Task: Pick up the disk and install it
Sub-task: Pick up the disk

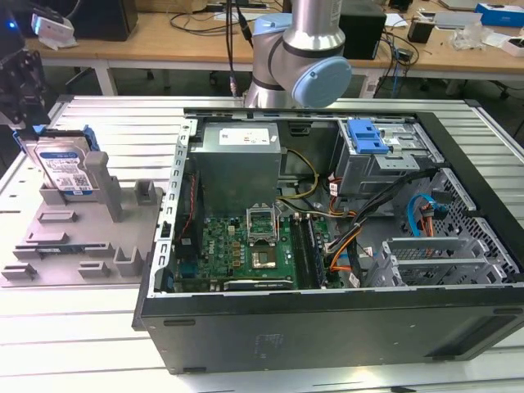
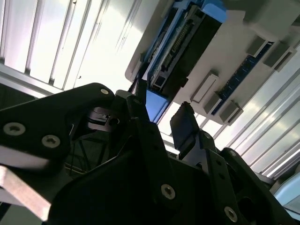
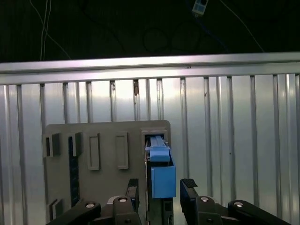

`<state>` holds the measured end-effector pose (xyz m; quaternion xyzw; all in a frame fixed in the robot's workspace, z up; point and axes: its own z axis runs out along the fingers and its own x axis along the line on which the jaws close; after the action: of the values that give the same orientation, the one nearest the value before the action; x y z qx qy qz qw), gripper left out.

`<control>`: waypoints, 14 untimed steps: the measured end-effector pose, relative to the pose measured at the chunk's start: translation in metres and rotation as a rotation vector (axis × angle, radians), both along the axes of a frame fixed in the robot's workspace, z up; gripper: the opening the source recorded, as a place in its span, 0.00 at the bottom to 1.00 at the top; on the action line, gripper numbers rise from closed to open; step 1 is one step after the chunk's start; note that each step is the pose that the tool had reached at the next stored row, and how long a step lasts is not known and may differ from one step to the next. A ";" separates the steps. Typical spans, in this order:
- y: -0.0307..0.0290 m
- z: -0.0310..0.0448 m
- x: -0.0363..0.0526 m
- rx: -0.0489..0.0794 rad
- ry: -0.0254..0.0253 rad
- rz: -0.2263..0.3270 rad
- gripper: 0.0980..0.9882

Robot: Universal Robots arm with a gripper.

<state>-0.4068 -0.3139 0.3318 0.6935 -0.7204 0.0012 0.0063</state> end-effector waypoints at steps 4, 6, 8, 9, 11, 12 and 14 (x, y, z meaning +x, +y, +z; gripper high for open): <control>0.0054 -0.0023 -0.0001 0.000 -0.0001 0.001 0.43; 0.0083 -0.0030 -0.0010 0.000 -0.0002 0.002 0.43; 0.0086 -0.0037 -0.0042 0.000 0.0000 0.003 0.43; 0.0087 -0.0042 -0.0057 0.000 -0.0001 0.003 0.43; 0.0086 -0.0049 -0.0066 0.000 -0.0001 0.003 0.43; 0.0086 -0.0049 -0.0066 0.000 0.0000 0.003 0.43; 0.0086 -0.0050 -0.0067 0.000 0.0001 0.003 0.43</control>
<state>-0.4135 -0.3052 0.3267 0.6944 -0.7196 0.0012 0.0064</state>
